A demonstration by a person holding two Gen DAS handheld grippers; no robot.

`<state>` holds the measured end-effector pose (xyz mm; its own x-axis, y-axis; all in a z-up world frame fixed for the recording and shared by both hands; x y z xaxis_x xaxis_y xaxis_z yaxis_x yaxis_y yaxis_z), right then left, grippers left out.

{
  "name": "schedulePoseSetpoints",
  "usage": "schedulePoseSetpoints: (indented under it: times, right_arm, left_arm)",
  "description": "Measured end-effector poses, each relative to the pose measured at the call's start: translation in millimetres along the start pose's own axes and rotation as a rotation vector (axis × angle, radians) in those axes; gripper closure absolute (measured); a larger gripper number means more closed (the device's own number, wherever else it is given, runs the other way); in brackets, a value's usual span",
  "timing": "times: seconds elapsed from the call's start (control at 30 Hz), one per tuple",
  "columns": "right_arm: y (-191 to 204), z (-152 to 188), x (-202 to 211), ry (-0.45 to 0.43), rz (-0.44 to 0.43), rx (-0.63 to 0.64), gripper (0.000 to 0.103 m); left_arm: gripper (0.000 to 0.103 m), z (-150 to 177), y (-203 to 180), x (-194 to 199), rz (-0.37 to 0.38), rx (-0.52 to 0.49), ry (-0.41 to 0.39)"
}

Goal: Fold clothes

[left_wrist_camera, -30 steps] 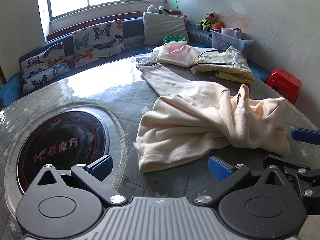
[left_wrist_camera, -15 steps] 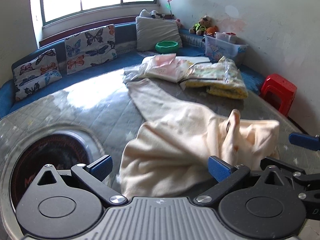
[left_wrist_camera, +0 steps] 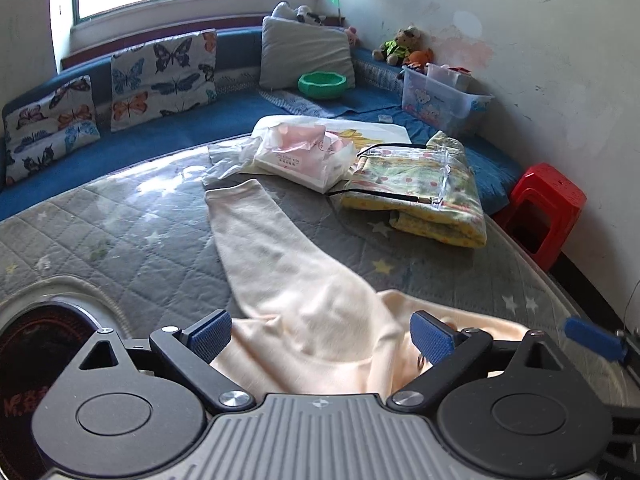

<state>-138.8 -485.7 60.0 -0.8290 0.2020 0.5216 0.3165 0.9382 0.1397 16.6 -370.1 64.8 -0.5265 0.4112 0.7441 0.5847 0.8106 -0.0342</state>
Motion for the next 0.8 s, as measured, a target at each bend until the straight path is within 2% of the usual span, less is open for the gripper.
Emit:
schedulePoseSetpoints:
  times: [0.23,0.3,0.33,0.37,0.4,0.43,0.47,0.53,0.57,0.6,0.73,0.8]
  right_arm:
    - [-20.8,4.5,-16.1,0.048,0.016,-0.050,0.035]
    - [-24.7,7.4,-18.8,0.067,0.016,-0.055,0.037]
    - [-26.3,8.9,-19.9,0.074,0.015,-0.058,0.037]
    - [-28.7,11.3,-21.1,0.085,0.014,-0.064,0.038]
    - [-30.7,13.3,-22.0,0.094,0.010,-0.073,0.039]
    - [-32.5,15.7,-22.6,0.103,0.003,-0.083,0.041]
    - [-34.1,18.3,-23.3,0.114,-0.007,-0.094,0.042]
    - [-37.4,24.0,-24.8,0.136,-0.027,-0.117,0.047]
    - [-38.8,27.0,-25.3,0.146,-0.036,-0.127,0.050]
    - [-39.5,29.9,-25.6,0.155,-0.047,-0.136,0.051]
    - [-39.6,38.2,-23.3,0.172,-0.100,-0.179,0.069]
    - [-38.6,39.8,-18.9,0.163,-0.108,-0.190,0.071]
  left_arm:
    - [0.007,-5.7,-18.7,-37.2,-0.031,-0.006,0.101]
    - [0.015,-1.9,-22.2,-45.8,-0.024,-0.013,0.136]
    - [0.024,-0.1,-22.9,-49.5,-0.017,-0.012,0.153]
    - [0.036,1.6,-23.2,-53.0,-0.010,-0.010,0.170]
    - [0.044,3.5,-23.1,-56.3,0.006,-0.007,0.188]
    - [0.062,5.6,-22.7,-59.0,0.028,-0.003,0.206]
    - [0.074,7.7,-21.3,-59.7,0.047,0.005,0.216]
    - [0.087,11.0,-17.7,-56.5,0.076,0.016,0.214]
    - [0.091,11.7,-16.0,-52.2,0.087,0.016,0.200]
    - [0.092,12.4,-14.3,-47.8,0.098,0.015,0.187]
    - [0.094,12.3,-7.2,-22.1,0.125,0.002,0.117]
    - [0.095,14.9,0.2,-8.5,0.134,0.011,0.091]
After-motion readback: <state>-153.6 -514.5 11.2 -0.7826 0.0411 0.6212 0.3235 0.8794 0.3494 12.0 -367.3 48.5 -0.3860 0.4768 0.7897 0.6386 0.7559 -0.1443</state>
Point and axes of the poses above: each gripper's, at about its wrist camera, not at the fingertips, and x roughly against the way its jaws point, y to its left, z to its underside, the point moved 4 cm from there along -x, roughly the way its jaws point, and after that the axes turned 4 degrees about -z, right-handed, at the moved point
